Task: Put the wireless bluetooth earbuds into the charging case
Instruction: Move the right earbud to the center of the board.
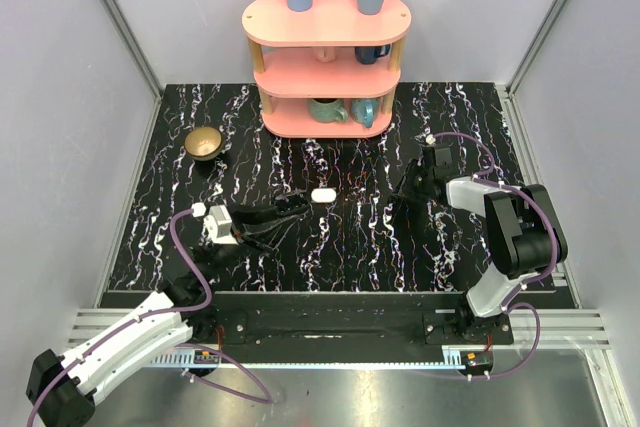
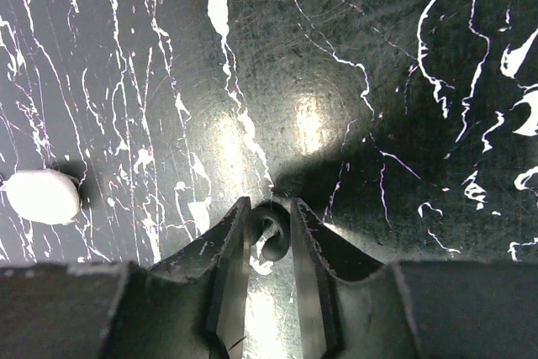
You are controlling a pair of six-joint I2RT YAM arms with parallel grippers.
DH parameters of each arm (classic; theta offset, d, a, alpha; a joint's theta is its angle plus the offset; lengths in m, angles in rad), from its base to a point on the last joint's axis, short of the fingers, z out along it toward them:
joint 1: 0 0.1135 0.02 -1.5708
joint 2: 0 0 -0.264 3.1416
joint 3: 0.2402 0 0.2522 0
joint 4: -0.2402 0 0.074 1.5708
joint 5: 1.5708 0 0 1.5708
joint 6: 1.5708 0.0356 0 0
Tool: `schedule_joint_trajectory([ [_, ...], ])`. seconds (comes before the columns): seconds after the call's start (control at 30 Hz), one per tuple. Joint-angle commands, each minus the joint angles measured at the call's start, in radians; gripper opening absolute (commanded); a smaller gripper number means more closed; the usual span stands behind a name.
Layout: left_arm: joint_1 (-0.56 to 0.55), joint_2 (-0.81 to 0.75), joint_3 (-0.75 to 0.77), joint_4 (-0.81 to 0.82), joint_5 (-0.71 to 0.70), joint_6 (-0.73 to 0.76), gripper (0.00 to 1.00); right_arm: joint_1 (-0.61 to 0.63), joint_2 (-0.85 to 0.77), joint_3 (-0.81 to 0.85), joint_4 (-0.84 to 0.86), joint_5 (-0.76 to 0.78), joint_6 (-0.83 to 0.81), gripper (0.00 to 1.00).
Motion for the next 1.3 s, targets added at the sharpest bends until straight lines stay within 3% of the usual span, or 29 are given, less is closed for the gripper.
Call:
schedule_joint_trajectory([
  [0.0,-0.001,0.007,0.030,0.065,0.006,-0.008,0.00,-0.003,0.015,-0.009,-0.006,-0.005,-0.019,0.33],
  [1.27,-0.001,0.000,0.013,0.073,-0.002,-0.020,0.00,0.033,-0.036,-0.048,-0.049,0.013,-0.035,0.32],
])
